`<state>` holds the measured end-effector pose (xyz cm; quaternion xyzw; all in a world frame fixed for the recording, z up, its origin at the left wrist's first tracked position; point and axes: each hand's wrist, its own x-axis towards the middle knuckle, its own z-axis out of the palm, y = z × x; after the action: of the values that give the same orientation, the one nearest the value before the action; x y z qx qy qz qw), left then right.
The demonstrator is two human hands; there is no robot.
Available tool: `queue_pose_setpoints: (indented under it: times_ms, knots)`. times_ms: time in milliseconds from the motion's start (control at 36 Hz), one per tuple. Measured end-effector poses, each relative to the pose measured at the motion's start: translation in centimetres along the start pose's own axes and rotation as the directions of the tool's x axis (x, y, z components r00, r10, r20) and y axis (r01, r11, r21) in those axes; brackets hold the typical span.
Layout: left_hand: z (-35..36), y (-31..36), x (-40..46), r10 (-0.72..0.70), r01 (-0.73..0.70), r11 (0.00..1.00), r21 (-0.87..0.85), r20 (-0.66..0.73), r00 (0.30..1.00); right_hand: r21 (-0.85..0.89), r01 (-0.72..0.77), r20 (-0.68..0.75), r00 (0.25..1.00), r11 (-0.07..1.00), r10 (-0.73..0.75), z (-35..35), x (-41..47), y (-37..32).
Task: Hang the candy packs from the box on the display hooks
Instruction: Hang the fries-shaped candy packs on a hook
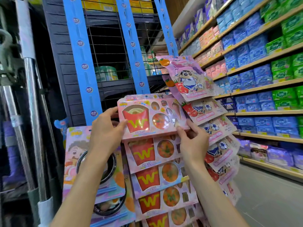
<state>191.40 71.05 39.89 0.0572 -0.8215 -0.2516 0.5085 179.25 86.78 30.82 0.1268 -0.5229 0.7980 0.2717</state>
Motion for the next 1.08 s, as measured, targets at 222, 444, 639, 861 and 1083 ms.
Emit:
queue_pose_setpoints:
  times_ms: [222,444,639,861,1083]
  knots:
    - [-0.1,-0.1,0.7,0.016,-0.018,1.0,-0.023,-0.07,0.997,0.025,-0.008,-0.004,1.0,1.0,0.008,1.5,0.7,-1.0]
    - [0.1,-0.3,1.0,0.037,-0.039,0.999,-0.028,-0.089,0.995,0.035,-0.002,0.0,1.0,0.999,0.002,2.0,1.2,-2.1]
    - [0.2,-0.4,1.3,0.038,-0.04,0.999,-0.016,-0.074,0.997,0.06,-0.008,-0.012,1.0,0.998,0.008,1.9,1.3,-2.4]
    - [0.2,-0.2,1.1,0.031,-0.033,0.999,-0.026,-0.054,0.998,0.066,-0.017,-0.012,1.0,0.998,0.018,1.5,1.2,-2.2]
    - [0.2,-0.3,0.8,0.014,-0.014,1.0,-0.013,-0.038,0.999,0.043,-0.036,-0.016,0.999,0.998,0.037,1.4,0.9,-1.4]
